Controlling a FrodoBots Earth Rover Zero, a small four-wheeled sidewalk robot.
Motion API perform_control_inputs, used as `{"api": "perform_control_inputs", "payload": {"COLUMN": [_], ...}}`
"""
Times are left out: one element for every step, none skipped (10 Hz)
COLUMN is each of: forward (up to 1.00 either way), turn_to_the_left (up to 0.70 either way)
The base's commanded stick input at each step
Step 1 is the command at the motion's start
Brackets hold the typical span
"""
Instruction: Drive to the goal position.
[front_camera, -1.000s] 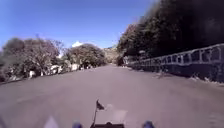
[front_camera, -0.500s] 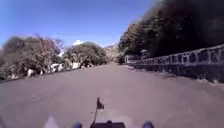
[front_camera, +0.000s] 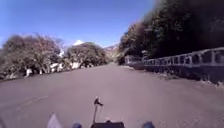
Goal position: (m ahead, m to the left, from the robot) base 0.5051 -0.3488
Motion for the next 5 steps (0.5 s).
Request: {"api": "perform_control_inputs", "payload": {"forward": [0.5,0.5,0.5,0.5,0.5], "turn_to_the_left": [0.0,0.0,0.0,0.0,0.0]}}
